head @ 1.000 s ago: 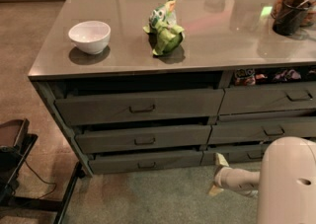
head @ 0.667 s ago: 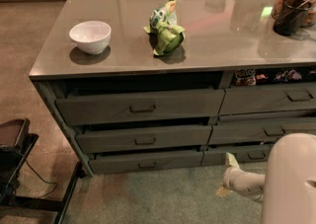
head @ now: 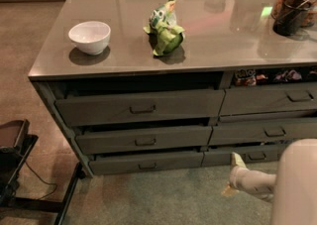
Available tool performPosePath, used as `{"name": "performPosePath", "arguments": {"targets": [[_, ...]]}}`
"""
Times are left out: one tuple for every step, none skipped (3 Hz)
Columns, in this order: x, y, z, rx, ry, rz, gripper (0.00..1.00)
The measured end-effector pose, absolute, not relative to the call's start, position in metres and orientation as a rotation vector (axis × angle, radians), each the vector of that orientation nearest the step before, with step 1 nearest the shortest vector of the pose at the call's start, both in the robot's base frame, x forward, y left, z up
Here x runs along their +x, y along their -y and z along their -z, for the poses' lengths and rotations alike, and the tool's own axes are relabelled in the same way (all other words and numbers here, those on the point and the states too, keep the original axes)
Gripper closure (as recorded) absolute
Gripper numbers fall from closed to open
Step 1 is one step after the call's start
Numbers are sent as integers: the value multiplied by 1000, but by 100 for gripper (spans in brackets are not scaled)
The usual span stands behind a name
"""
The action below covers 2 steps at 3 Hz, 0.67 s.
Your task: Close bottom drawer
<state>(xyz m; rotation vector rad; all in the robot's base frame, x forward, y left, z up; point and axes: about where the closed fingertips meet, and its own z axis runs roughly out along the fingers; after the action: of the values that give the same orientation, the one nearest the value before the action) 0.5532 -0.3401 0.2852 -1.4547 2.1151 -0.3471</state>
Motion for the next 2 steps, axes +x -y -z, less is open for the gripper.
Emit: {"name": "performPosePath", "arguments": {"targets": [[532,402,-315,-1372,-2214,362,0],[510,461,-369,-1303,-2289,438,0]]}}
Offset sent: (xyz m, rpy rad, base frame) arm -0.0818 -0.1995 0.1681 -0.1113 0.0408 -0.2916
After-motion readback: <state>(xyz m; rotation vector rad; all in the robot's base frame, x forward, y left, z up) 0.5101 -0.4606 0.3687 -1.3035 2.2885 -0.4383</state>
